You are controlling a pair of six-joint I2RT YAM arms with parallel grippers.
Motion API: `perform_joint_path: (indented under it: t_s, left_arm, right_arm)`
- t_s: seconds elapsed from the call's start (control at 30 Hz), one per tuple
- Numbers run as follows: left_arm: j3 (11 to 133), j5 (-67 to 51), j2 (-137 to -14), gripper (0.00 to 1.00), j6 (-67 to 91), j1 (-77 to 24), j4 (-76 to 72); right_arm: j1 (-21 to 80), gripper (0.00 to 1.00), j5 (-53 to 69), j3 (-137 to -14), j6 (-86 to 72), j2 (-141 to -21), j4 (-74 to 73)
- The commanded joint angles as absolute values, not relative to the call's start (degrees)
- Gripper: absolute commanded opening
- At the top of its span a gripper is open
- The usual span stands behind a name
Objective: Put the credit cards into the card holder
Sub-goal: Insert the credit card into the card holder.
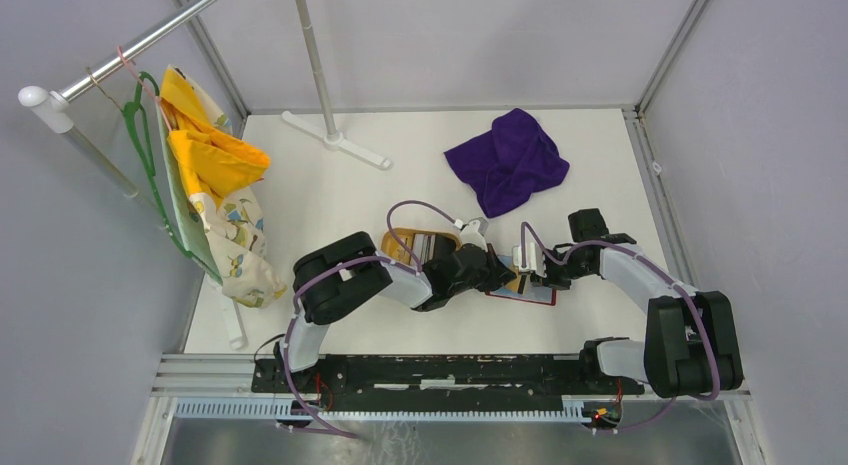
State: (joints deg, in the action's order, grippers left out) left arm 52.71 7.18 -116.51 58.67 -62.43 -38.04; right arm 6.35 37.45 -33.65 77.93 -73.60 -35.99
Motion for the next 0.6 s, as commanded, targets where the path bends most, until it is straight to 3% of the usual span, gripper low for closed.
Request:
perform_joint_path:
  t_s: [0.0,0.57]
  left_arm:
    - [52.9,12.4,-115.9,0.02,52.2,-61.6,-30.2]
    - [55.3,10.3,-117.1,0.02,50.1,-61.9,-28.1]
  right_arm:
    - [6.8,0.28,35.4,-33.1,78.5,-75.0,-38.4]
    - [7.1,0.29,35.4,-33.1,78.6,-75.0,-38.4]
